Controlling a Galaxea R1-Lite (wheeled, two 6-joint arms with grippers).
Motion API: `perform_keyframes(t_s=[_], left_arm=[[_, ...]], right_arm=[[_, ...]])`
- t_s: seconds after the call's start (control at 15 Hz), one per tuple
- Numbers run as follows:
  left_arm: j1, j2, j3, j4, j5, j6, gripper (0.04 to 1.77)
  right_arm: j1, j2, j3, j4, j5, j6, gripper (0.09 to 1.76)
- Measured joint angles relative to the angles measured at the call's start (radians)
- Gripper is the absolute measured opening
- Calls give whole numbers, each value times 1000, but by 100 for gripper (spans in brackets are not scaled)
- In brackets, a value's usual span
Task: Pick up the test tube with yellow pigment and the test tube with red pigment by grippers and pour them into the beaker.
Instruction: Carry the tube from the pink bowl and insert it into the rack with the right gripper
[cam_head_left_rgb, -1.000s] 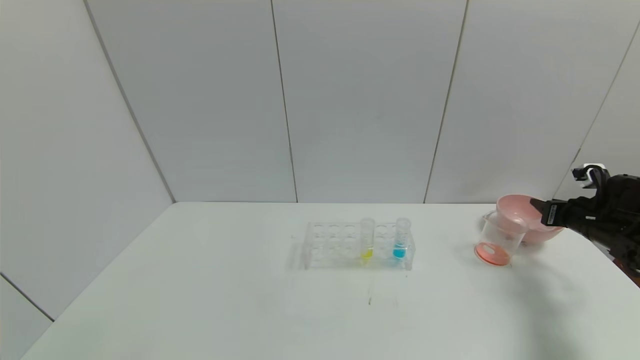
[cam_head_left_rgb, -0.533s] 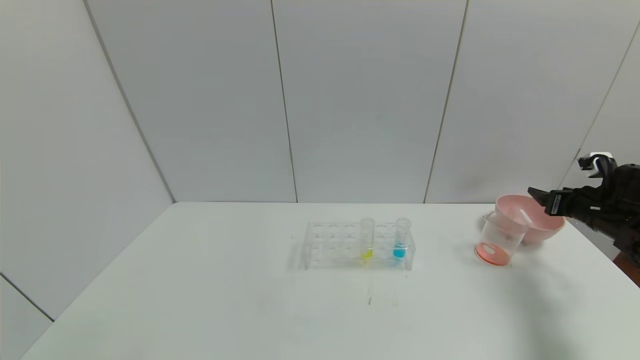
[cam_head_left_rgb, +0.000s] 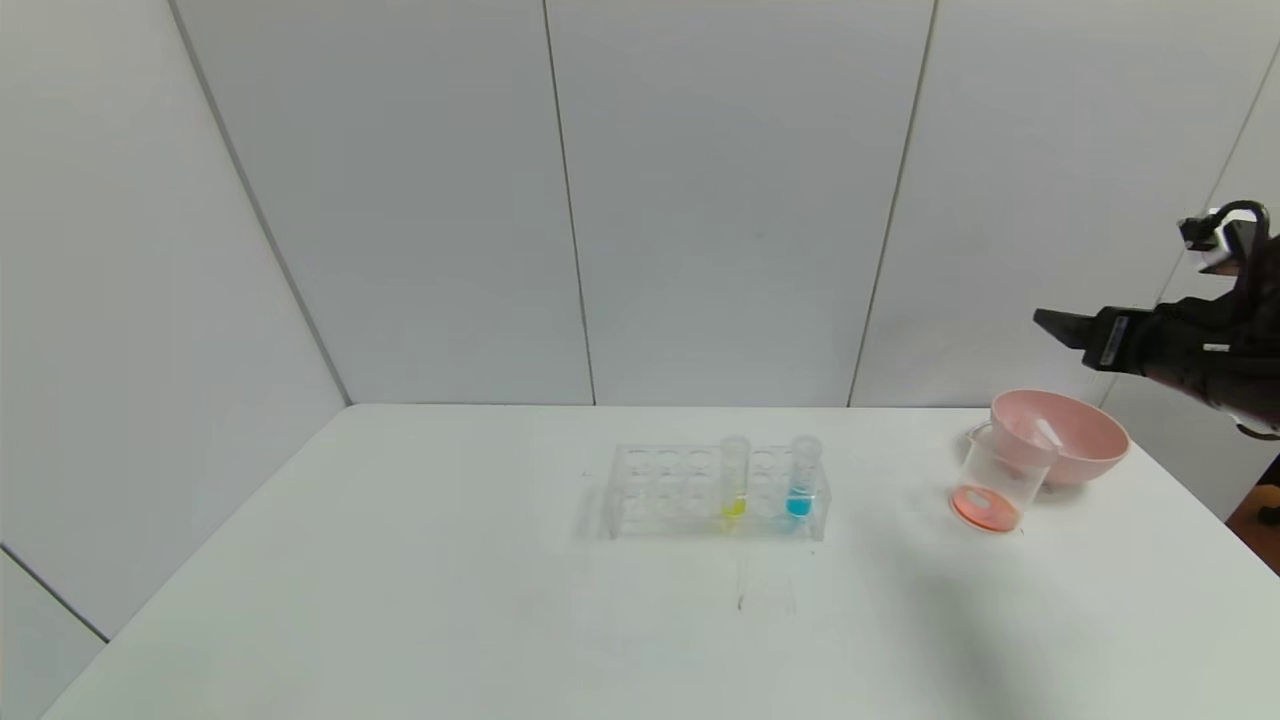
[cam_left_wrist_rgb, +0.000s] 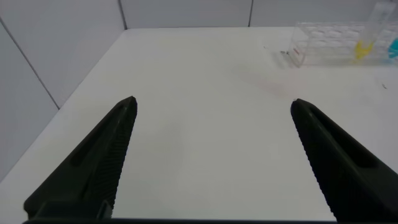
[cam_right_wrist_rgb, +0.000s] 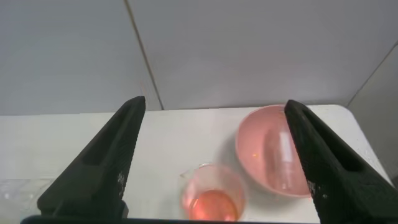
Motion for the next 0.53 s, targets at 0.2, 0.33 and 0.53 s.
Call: perform_keyframes(t_s=[0.2, 0.33, 0.53], left_arm=[[0, 0, 0, 0, 0, 0, 176], [0, 0, 0, 0, 0, 0, 176], [0, 0, 0, 0, 0, 0, 176]], right_arm=[[254, -49, 83, -9, -261, 80, 163], [411, -74, 136, -34, -393, 118, 165], [642, -97, 243, -130, -546, 134, 167]])
